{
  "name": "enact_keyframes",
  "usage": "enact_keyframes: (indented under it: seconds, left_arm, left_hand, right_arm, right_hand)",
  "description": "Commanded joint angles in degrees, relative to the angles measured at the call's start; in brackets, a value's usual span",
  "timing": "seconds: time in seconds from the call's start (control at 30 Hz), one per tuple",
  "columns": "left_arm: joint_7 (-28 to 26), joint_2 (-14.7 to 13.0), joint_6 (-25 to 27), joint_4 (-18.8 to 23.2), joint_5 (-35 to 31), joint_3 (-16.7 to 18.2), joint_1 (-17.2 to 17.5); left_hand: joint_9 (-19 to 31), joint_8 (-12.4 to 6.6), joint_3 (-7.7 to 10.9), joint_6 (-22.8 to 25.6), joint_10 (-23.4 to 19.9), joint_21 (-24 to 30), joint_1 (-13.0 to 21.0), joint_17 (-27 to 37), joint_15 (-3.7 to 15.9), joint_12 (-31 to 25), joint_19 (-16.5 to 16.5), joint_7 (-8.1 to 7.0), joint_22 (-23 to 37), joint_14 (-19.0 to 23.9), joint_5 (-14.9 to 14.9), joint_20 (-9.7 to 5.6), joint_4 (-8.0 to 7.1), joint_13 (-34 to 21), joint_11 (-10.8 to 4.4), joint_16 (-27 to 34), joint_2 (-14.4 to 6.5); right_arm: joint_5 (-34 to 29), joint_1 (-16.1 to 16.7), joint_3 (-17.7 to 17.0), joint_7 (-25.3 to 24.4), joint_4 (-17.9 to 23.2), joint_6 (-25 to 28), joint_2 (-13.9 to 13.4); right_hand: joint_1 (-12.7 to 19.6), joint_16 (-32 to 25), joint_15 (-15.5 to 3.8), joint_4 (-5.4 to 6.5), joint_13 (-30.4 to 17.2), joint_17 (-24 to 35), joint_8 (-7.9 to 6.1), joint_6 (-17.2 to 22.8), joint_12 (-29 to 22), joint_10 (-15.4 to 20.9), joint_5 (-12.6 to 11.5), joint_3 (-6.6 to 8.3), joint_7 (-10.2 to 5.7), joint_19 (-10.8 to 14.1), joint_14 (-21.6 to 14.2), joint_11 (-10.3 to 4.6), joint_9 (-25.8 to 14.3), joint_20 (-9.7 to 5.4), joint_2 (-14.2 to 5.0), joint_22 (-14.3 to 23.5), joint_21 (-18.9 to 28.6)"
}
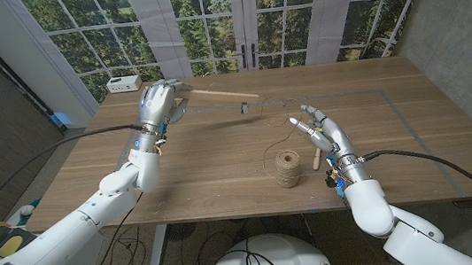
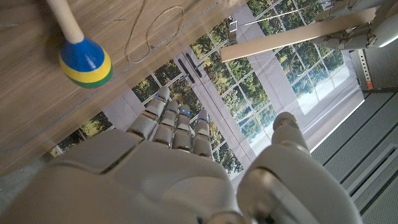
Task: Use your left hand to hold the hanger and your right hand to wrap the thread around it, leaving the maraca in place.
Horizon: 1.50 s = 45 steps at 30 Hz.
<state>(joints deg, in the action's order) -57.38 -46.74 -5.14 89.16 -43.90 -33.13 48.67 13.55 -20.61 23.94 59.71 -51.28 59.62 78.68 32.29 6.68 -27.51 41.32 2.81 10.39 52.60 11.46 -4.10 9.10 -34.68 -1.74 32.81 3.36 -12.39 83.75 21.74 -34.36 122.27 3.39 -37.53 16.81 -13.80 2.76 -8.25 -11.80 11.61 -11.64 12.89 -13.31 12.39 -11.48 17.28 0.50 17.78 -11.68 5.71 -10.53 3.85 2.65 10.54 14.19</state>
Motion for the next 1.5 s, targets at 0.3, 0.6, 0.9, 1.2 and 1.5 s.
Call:
enact_keyframes:
  seconds: [0.3,0.6,0.9,1.2,1.5]
  left_arm:
    - [-0.9,0.7,-1.1,-0.7,-0.8,-0.6,-0.8]
    - [-0.8,1.2,-1.4,-1.1,-1.8,-1.4,-1.9]
    - [-0.7,1.7,-2.1,-1.7,-2.2,-2.1,-3.1]
    - [-0.3,2.0,-1.6,-1.7,-1.8,-2.2,-3.1]
    - [-0.1,1.7,-0.9,-1.0,-2.2,-2.2,-2.6]
  left_hand:
    - [0.5,-0.38,0.1,3.5,-0.5,0.8,8.5,0.5,2.43,0.6,-0.7,3.08,0.1,0.9,0.2,-5.49,-0.41,-0.4,-0.02,-0.3,-8.8]
    - [0.6,-0.36,0.11,3.5,-0.7,1.0,8.4,0.7,2.49,0.8,-0.8,2.84,0.1,0.8,0.2,-5.57,-0.45,-0.6,-0.09,-0.6,-8.8]
    - [0.6,-0.29,0.15,3.5,-0.7,1.3,8.4,0.9,2.39,1.0,-1.0,2.81,0.1,0.9,0.1,-5.65,-0.45,-0.9,-0.1,-0.7,-8.8]
    - [0.7,-0.25,0.2,3.5,-0.9,1.5,8.4,1.1,2.42,1.3,-1.3,2.82,0.0,1.0,0.1,-5.68,-0.43,-1.1,-0.11,-0.9,-8.8]
    - [0.8,-0.21,0.22,3.4,-0.9,1.8,8.3,1.3,2.45,1.6,-1.4,2.73,0.0,0.9,0.1,-5.74,-0.48,-1.3,-0.25,-1.1,-8.9]
  right_arm:
    - [-8.1,3.5,3.3,-1.1,5.5,11.4,-1.7]
    - [-10.2,4.4,4.8,-1.4,6.4,15.1,-2.5]
    - [-14.9,3.8,8.1,-0.7,7.6,22.5,-2.7]
    - [-19.3,1.9,11.5,2.0,8.9,28.8,-4.1]
    - [-20.3,-0.2,14.0,4.2,8.6,29.9,-4.9]
  right_hand:
    - [-0.4,-0.1,-0.58,0.17,-0.2,0.3,0.47,-0.8,0.7,-0.5,-1.0,-1.38,-0.93,-1.2,-0.4,-0.93,-0.4,2.25,1.86,0.2,-0.9]
    - [-0.1,-0.1,-1.28,0.03,-0.2,0.4,0.67,-1.6,0.8,-0.6,-1.4,-1.59,-1.17,-1.3,-0.5,-1.16,-0.4,2.24,2.22,0.3,-1.0]
    - [0.7,0.0,-1.98,-0.21,-0.3,0.4,0.83,-2.5,1.2,-1.4,-1.9,-1.66,-1.4,-1.2,-0.4,-1.88,-0.5,2.05,2.44,0.3,-1.0]
    - [1.9,0.0,-2.92,-0.68,-0.3,0.5,0.99,-4.0,1.4,-1.8,-2.6,-1.87,-1.46,-0.4,-0.8,-2.2,-0.5,0.89,3.16,0.4,-0.7]
    - [2.7,-0.2,-3.12,-0.92,-0.4,0.5,0.82,-4.2,1.2,-1.5,-3.0,-2.12,-1.36,0.3,-1.3,-2.32,-0.6,-0.14,3.83,0.4,-0.5]
